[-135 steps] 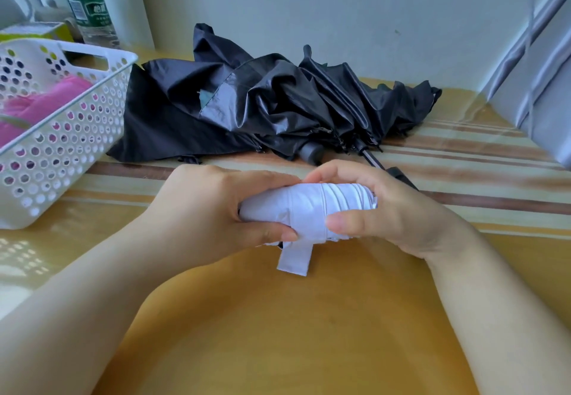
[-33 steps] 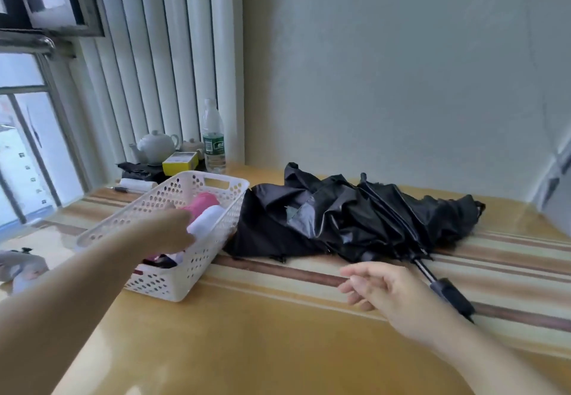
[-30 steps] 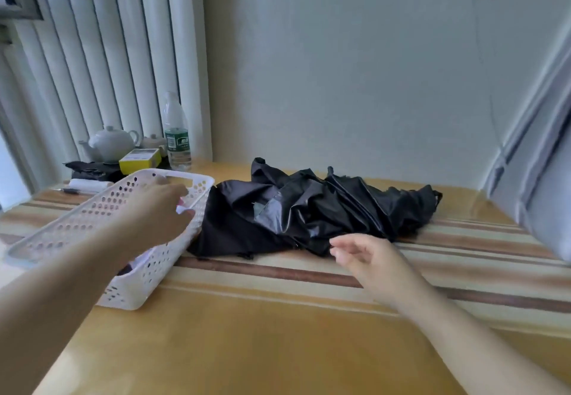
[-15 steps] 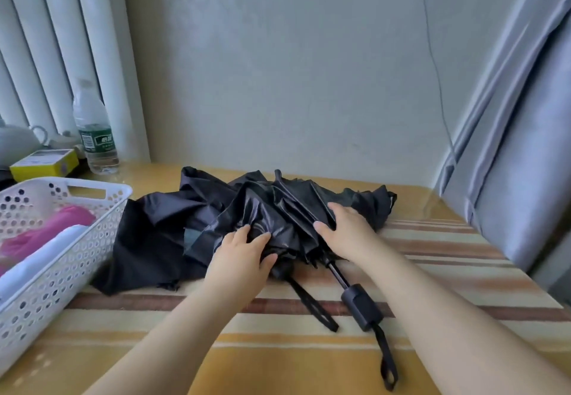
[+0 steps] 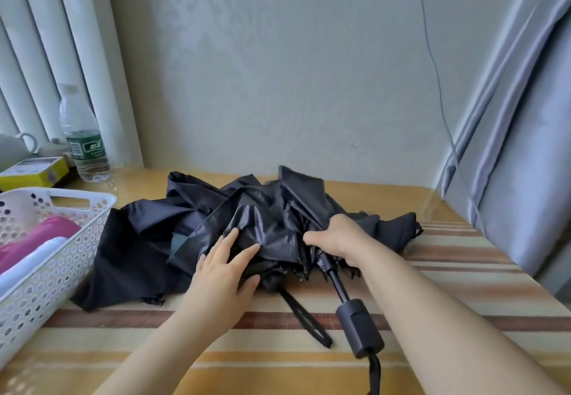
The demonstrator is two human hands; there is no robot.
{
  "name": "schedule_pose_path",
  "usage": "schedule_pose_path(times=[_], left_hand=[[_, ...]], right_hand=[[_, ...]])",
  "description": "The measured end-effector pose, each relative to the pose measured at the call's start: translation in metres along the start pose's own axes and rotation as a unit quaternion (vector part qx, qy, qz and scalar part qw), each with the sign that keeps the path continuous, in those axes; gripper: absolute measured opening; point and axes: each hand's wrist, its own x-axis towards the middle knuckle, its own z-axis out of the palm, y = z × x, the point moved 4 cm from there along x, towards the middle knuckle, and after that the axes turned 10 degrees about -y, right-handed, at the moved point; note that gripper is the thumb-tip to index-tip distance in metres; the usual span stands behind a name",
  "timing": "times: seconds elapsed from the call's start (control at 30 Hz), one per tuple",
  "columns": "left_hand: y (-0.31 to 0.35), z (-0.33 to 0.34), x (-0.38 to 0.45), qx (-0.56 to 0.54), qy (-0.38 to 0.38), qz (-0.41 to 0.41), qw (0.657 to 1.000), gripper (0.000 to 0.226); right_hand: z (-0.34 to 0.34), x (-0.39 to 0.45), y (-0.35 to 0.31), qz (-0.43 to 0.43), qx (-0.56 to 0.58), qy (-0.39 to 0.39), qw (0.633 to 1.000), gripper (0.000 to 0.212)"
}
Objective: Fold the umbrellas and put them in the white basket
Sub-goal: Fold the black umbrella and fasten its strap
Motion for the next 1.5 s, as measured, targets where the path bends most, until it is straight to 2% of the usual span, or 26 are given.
schedule_pose_path(times=[0.13,0.17,0.27,0.37,0.4,0.43,0.5,0.53,0.6,0.67,0.7,0.73,0.8,0.9,0.97,1.0,1.07,1.1,1.17,1.27,1.3,1.43,1.5], left_hand=[[0.018,-0.025,-0.017,-0.07,0.145,0.051,0.986,0.046],[0.028,-0.033,-0.022,-0.089,0.162,0.058,0.981,0.043],[0.06,-0.054,-0.036,-0.159,0.142,0.088,0.973,0.038],[0.082,-0.065,-0.051,-0.261,0.079,0.085,0.958,0.047],[0.086,-0.07,-0.058,-0.292,0.079,0.074,0.95,0.047],[0.087,-0.078,-0.067,-0.285,0.124,0.069,0.948,0.042],[0.088,-0.096,-0.084,-0.194,0.256,0.069,0.944,0.028],[0.088,-0.103,-0.088,-0.155,0.292,0.075,0.941,0.025],[0.081,-0.098,-0.081,-0.124,0.249,0.058,0.959,0.032],[0.066,-0.075,-0.063,-0.138,0.117,-0.006,0.983,0.061],[0.059,-0.064,-0.056,-0.168,0.049,-0.033,0.984,0.067],[0.053,-0.055,-0.051,-0.196,0.006,-0.046,0.979,0.068],[0.044,-0.042,-0.045,-0.214,-0.025,-0.032,0.976,0.06],[0.031,-0.033,-0.044,-0.275,-0.016,0.012,0.961,0.038],[0.025,-0.031,-0.047,-0.365,0.003,0.013,0.931,0.019],[0.022,-0.028,-0.048,-0.41,0.014,0.008,0.912,0.021],[0.014,-0.018,-0.048,-0.458,0.024,-0.016,0.888,0.043],[0.008,-0.013,-0.047,-0.476,0.024,-0.031,0.878,0.047],[0.001,-0.004,-0.044,-0.531,0.01,-0.047,0.846,0.043],[-0.002,0.0,-0.042,-0.633,-0.012,-0.056,0.772,0.041],[-0.001,0.0,-0.043,-0.65,-0.019,-0.054,0.758,0.044],[0.002,-0.001,-0.049,-0.623,-0.009,-0.011,0.782,0.033],[0.0,-0.003,-0.051,-0.627,0.017,-0.005,0.779,0.033]], right_hand=[[-0.028,-0.031,0.008,-0.05,0.146,0.091,0.984,0.026],[-0.034,-0.04,0.005,-0.062,0.181,0.111,0.975,0.026],[-0.048,-0.064,-0.011,-0.106,0.287,0.151,0.94,0.043],[-0.048,-0.085,-0.031,-0.152,0.362,0.157,0.906,0.03],[-0.043,-0.09,-0.035,-0.159,0.377,0.149,0.9,0.031],[-0.035,-0.094,-0.037,-0.157,0.385,0.14,0.899,0.035],[-0.016,-0.095,-0.032,-0.14,0.379,0.137,0.904,0.038],[-0.006,-0.093,-0.028,-0.135,0.377,0.137,0.906,0.036],[0.016,-0.091,-0.023,-0.126,0.379,0.127,0.908,0.036],[0.034,-0.089,-0.023,-0.12,0.377,0.11,0.912,0.038],[0.041,-0.088,-0.024,-0.123,0.375,0.107,0.913,0.037],[0.046,-0.086,-0.025,-0.127,0.373,0.105,0.913,0.036],[0.055,-0.082,-0.028,-0.134,0.377,0.099,0.911,0.027],[0.066,-0.079,-0.031,-0.164,0.38,0.077,0.907,0.01],[0.074,-0.073,-0.033,-0.184,0.381,0.044,0.905,0.02],[0.079,-0.069,-0.032,-0.189,0.383,0.024,0.904,0.027],[0.087,-0.064,-0.032,-0.195,0.385,-0.013,0.902,0.028],[0.088,-0.062,-0.032,-0.196,0.379,-0.019,0.904,0.028],[0.088,-0.058,-0.03,-0.203,0.365,-0.008,0.908,0.025],[0.084,-0.058,-0.029,-0.211,0.378,0.016,0.901,0.015],[0.083,-0.058,-0.029,-0.213,0.372,0.026,0.903,0.016],[0.088,-0.064,-0.025,-0.225,0.329,0.053,0.916,0.006],[0.085,-0.072,-0.024,-0.234,0.213,0.116,0.942,0.006]])
